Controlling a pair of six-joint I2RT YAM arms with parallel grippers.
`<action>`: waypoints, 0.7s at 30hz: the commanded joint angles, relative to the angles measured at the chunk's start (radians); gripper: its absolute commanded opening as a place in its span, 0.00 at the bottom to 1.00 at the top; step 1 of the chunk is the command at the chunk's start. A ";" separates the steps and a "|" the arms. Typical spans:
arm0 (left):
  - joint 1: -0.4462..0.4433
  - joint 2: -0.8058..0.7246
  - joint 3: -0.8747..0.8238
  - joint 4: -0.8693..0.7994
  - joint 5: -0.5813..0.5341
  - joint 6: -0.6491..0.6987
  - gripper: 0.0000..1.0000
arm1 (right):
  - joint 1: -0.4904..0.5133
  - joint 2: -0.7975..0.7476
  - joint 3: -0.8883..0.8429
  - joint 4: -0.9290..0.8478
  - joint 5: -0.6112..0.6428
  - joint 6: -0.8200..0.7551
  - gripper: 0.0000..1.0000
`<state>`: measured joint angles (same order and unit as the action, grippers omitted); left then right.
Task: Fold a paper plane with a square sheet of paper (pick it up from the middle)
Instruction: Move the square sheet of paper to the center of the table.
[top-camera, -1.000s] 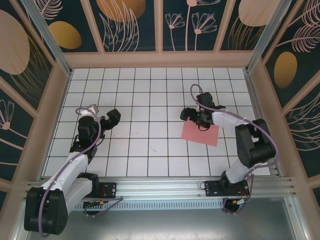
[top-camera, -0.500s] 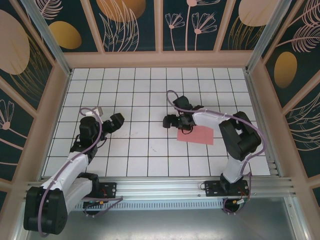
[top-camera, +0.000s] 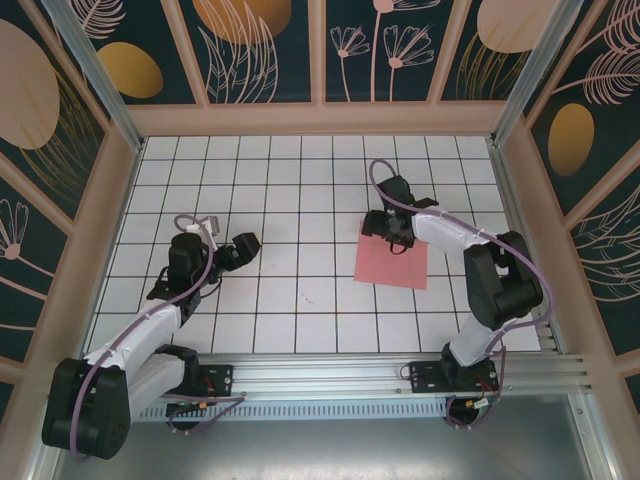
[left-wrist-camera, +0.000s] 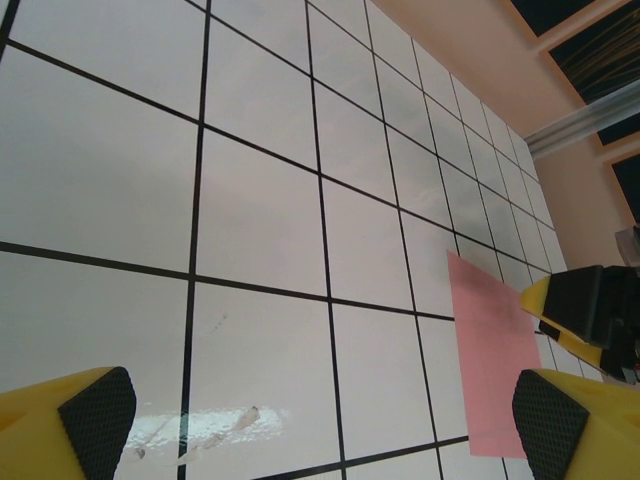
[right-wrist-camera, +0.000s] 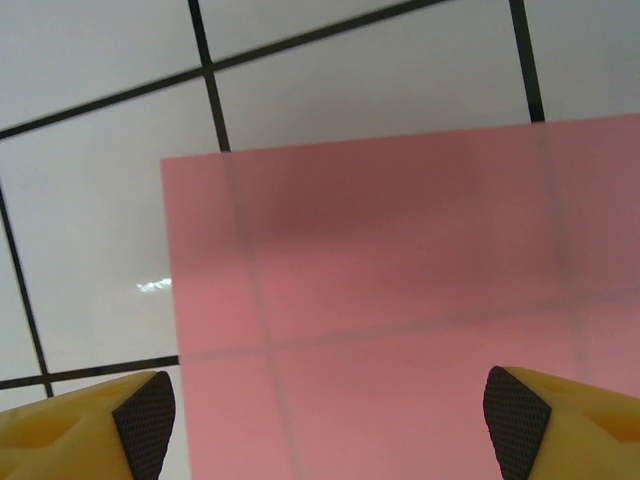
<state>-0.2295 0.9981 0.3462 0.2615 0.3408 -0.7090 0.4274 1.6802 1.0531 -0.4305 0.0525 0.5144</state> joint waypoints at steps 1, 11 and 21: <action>-0.018 0.007 0.008 0.054 0.015 -0.022 0.99 | 0.036 0.043 -0.019 -0.010 -0.033 0.007 0.83; -0.019 -0.026 0.020 0.001 -0.014 0.005 0.99 | 0.192 0.135 0.017 -0.002 -0.109 0.019 0.83; -0.018 -0.010 0.037 0.004 -0.001 0.005 0.99 | 0.340 0.163 0.196 -0.117 -0.044 0.022 0.84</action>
<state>-0.2432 0.9848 0.3496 0.2646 0.3328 -0.7120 0.7586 1.8488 1.1763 -0.4572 -0.0269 0.5236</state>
